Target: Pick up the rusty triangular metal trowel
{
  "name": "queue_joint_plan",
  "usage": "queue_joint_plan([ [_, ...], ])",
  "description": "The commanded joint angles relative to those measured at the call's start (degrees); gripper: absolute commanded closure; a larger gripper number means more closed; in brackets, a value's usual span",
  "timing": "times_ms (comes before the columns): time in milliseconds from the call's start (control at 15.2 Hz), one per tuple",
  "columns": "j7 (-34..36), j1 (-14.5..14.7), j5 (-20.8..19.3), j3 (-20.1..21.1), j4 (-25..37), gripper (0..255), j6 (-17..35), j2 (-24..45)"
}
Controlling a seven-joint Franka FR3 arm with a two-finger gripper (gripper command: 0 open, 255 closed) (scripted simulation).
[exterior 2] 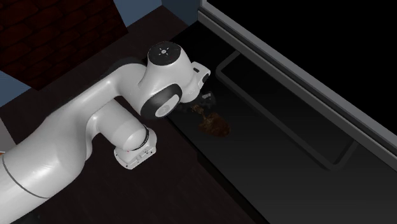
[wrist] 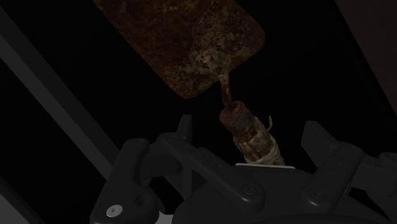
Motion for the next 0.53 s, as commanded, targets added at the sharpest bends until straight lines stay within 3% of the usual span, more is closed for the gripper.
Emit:
queue_joint_plan([
  [0, -0.07, -0.50, -1.29, -1.23, -1.22, 0, 1.67, 0.44],
  [264, 0.16, -1.20, -2.87, -2.66, -2.80, 0, 3.79, 1.10],
  [330, 0.24, -1.19, -2.86, -2.61, -2.89, 255, 3.83, 1.08],
  [462, 0.27, -1.12, -2.87, -2.65, -2.82, 255, 3.91, 1.22],
])
